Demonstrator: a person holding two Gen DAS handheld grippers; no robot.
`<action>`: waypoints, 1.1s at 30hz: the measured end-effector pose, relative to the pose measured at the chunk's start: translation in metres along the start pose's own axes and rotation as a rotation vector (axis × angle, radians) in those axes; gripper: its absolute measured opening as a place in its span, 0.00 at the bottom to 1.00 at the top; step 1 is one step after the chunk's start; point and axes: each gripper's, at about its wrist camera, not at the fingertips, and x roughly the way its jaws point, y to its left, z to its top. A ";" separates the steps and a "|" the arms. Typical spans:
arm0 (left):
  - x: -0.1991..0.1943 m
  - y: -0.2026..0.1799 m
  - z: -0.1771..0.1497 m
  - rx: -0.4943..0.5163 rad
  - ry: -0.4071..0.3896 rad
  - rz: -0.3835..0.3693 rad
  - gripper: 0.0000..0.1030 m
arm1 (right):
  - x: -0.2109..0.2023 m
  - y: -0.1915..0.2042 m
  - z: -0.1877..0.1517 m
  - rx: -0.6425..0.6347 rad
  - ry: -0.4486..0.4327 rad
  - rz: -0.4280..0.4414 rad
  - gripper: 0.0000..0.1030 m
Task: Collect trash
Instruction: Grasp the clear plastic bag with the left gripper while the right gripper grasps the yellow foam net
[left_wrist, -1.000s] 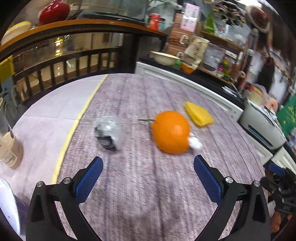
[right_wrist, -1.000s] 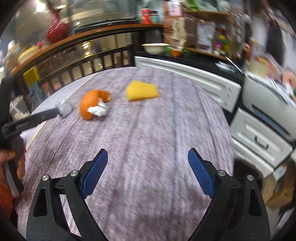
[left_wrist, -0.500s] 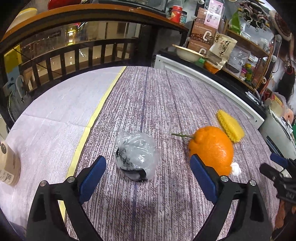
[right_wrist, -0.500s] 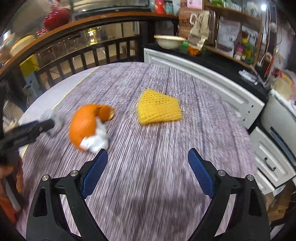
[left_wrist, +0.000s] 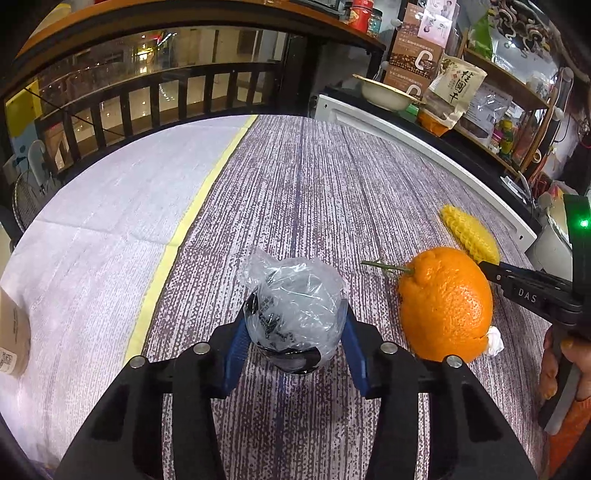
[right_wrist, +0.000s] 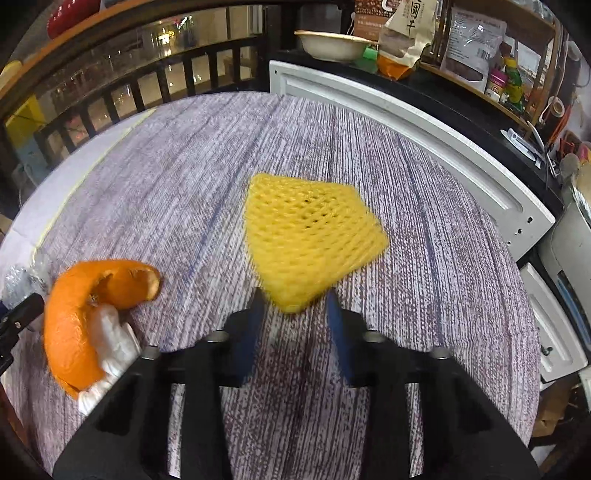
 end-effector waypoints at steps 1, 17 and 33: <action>-0.001 0.000 0.000 -0.003 -0.003 -0.001 0.42 | 0.000 0.000 0.000 0.002 0.004 -0.005 0.13; -0.049 -0.018 -0.009 0.001 -0.102 -0.073 0.41 | -0.068 -0.010 -0.033 0.017 -0.122 0.034 0.10; -0.103 -0.066 -0.039 0.081 -0.178 -0.201 0.41 | -0.159 -0.052 -0.102 0.102 -0.261 0.059 0.10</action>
